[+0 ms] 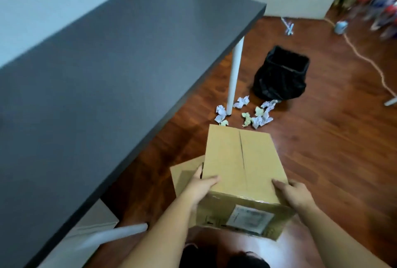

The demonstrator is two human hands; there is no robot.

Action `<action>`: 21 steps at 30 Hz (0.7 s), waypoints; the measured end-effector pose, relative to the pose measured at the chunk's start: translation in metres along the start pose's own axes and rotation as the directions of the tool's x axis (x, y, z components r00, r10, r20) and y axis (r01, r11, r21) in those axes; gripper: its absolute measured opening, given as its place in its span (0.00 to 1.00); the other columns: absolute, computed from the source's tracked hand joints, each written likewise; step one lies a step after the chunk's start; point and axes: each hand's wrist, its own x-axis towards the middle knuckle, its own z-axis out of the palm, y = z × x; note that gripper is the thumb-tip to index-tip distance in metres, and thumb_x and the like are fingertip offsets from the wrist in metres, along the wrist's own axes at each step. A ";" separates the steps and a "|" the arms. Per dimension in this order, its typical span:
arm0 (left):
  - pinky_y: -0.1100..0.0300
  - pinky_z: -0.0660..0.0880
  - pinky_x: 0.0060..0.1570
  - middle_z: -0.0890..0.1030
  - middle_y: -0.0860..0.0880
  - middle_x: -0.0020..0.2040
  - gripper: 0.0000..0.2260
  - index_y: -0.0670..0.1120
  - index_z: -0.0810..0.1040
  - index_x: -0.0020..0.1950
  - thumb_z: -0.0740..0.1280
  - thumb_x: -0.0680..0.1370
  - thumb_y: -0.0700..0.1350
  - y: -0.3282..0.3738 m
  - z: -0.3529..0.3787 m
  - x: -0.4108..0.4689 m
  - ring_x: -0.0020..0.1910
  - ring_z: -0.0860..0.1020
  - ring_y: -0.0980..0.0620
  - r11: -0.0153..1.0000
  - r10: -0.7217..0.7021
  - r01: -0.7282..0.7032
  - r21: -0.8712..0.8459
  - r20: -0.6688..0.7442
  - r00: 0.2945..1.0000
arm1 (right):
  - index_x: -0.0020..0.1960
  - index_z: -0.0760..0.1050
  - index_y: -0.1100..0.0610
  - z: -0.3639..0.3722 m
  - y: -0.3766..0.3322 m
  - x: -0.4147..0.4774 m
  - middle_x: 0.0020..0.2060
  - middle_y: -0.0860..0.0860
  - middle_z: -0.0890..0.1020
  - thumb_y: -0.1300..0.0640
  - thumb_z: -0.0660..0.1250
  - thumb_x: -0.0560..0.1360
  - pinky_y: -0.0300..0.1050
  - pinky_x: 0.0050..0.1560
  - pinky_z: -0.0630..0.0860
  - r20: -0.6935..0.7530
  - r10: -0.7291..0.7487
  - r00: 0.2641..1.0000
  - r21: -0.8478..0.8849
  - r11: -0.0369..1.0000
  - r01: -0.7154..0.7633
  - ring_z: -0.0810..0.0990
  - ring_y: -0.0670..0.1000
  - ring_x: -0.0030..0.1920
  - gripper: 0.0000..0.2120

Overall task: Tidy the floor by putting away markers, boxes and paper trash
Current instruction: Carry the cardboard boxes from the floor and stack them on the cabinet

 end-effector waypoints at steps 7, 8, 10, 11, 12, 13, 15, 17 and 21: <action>0.59 0.78 0.46 0.82 0.51 0.54 0.17 0.57 0.73 0.63 0.69 0.76 0.44 0.155 0.038 -0.121 0.51 0.81 0.53 0.958 0.269 -0.253 -0.131 0.119 0.956 | 0.48 0.79 0.62 -0.168 -0.103 -0.110 0.44 0.60 0.80 0.46 0.68 0.71 0.51 0.46 0.77 -0.184 -0.150 0.971 0.045 0.986 0.161 0.78 0.62 0.44 0.19; 0.61 0.76 0.41 0.82 0.51 0.54 0.17 0.56 0.73 0.64 0.68 0.77 0.46 0.178 0.038 -0.141 0.50 0.80 0.54 0.939 0.326 -0.309 -0.149 0.107 0.939 | 0.45 0.79 0.64 -0.193 -0.123 -0.128 0.42 0.61 0.79 0.48 0.68 0.71 0.52 0.43 0.77 -0.193 -0.198 0.961 0.105 0.970 0.221 0.78 0.62 0.41 0.17; 0.62 0.74 0.38 0.82 0.50 0.56 0.16 0.52 0.75 0.64 0.67 0.76 0.50 0.221 0.033 -0.181 0.48 0.80 0.54 0.877 0.455 -0.441 -0.189 0.038 0.889 | 0.45 0.78 0.66 -0.236 -0.164 -0.165 0.39 0.61 0.78 0.51 0.69 0.69 0.52 0.40 0.75 -0.224 -0.334 0.915 0.224 0.896 0.382 0.77 0.60 0.37 0.17; 0.61 0.74 0.38 0.82 0.48 0.56 0.17 0.50 0.76 0.64 0.67 0.76 0.52 0.238 0.028 -0.198 0.48 0.80 0.52 0.842 0.506 -0.496 -0.212 -0.007 0.863 | 0.47 0.77 0.66 -0.250 -0.184 -0.182 0.37 0.59 0.77 0.51 0.69 0.69 0.52 0.40 0.75 -0.243 -0.403 0.883 0.263 0.848 0.459 0.77 0.59 0.36 0.18; 0.60 0.73 0.38 0.82 0.47 0.55 0.18 0.50 0.77 0.63 0.67 0.75 0.53 0.254 0.022 -0.219 0.48 0.80 0.50 0.805 0.547 -0.545 -0.232 -0.062 0.835 | 0.49 0.77 0.65 -0.260 -0.202 -0.204 0.36 0.57 0.77 0.51 0.69 0.70 0.51 0.40 0.75 -0.245 -0.472 0.847 0.301 0.793 0.529 0.76 0.57 0.35 0.17; 0.59 0.73 0.39 0.82 0.46 0.54 0.17 0.50 0.77 0.61 0.67 0.75 0.55 0.267 0.014 -0.238 0.49 0.80 0.49 0.765 0.583 -0.592 -0.252 -0.116 0.804 | 0.50 0.76 0.62 -0.265 -0.218 -0.225 0.36 0.55 0.76 0.50 0.69 0.71 0.49 0.38 0.74 -0.232 -0.541 0.808 0.347 0.730 0.588 0.75 0.56 0.35 0.15; 0.57 0.72 0.40 0.81 0.46 0.52 0.14 0.51 0.78 0.58 0.66 0.75 0.55 0.287 -0.007 -0.277 0.50 0.79 0.47 0.670 0.656 -0.690 -0.275 -0.216 0.723 | 0.49 0.75 0.56 -0.262 -0.249 -0.261 0.37 0.53 0.76 0.46 0.67 0.71 0.45 0.35 0.70 -0.181 -0.634 0.752 0.455 0.624 0.635 0.74 0.53 0.36 0.14; 0.58 0.72 0.40 0.81 0.46 0.50 0.15 0.49 0.77 0.58 0.65 0.76 0.55 0.295 -0.033 -0.310 0.49 0.78 0.47 0.578 0.699 -0.770 -0.271 -0.321 0.638 | 0.49 0.76 0.51 -0.245 -0.277 -0.296 0.43 0.52 0.79 0.39 0.65 0.69 0.47 0.42 0.72 -0.130 -0.741 0.658 0.522 0.513 0.681 0.77 0.54 0.42 0.17; 0.62 0.70 0.35 0.79 0.49 0.43 0.09 0.50 0.76 0.50 0.64 0.76 0.54 0.278 -0.096 -0.387 0.41 0.77 0.53 0.439 0.685 -0.879 -0.187 -0.563 0.462 | 0.56 0.76 0.45 -0.195 -0.325 -0.366 0.54 0.52 0.81 0.35 0.64 0.63 0.60 0.63 0.71 -0.068 -0.905 0.420 0.562 0.313 0.766 0.78 0.58 0.57 0.25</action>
